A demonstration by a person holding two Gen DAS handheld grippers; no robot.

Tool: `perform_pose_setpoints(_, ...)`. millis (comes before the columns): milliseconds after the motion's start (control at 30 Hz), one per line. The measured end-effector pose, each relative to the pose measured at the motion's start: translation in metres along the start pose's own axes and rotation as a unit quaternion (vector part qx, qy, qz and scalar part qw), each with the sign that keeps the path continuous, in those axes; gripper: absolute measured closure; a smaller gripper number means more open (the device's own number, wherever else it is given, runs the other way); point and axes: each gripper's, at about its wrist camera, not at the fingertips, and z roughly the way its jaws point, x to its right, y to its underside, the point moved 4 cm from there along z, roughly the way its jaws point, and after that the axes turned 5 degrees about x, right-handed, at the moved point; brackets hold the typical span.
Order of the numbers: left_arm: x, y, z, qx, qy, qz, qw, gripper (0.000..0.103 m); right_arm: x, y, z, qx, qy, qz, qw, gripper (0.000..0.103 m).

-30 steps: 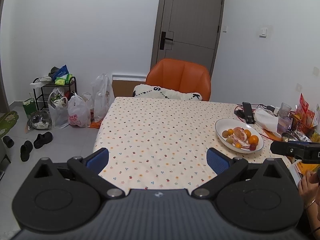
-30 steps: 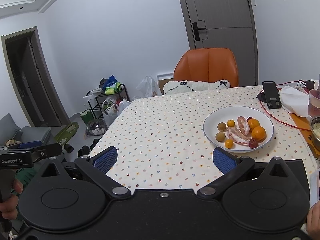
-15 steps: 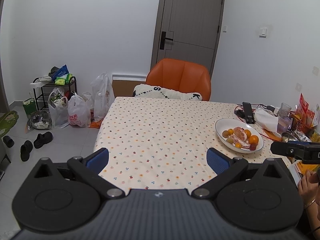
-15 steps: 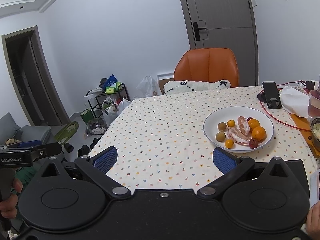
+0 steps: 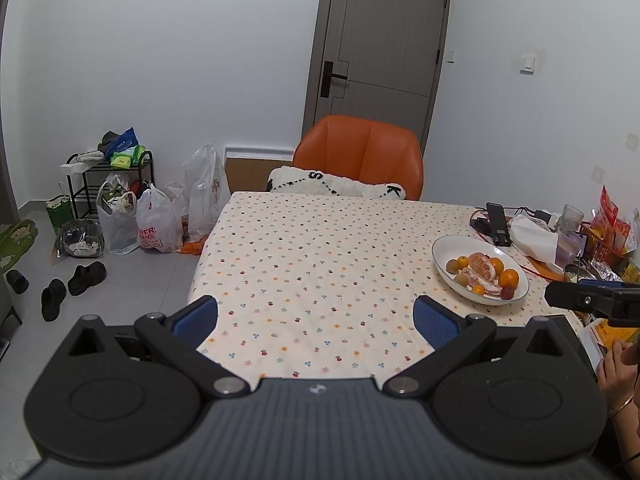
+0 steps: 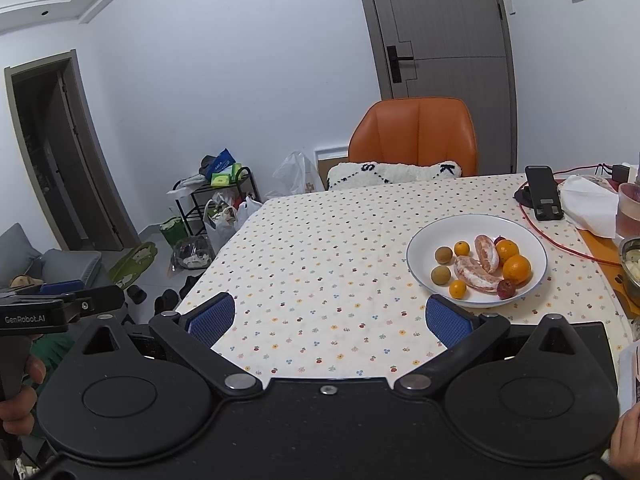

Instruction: Organize fruits

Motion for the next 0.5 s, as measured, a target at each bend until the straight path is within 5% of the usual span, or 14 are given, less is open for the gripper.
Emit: perform_pose_setpoints(500,0.0009,0.0000,0.0013,-0.002,0.001,0.000,1.0000,0.000,0.0025,0.0006,-0.0016,0.003,0.001,0.000,1.000,0.000)
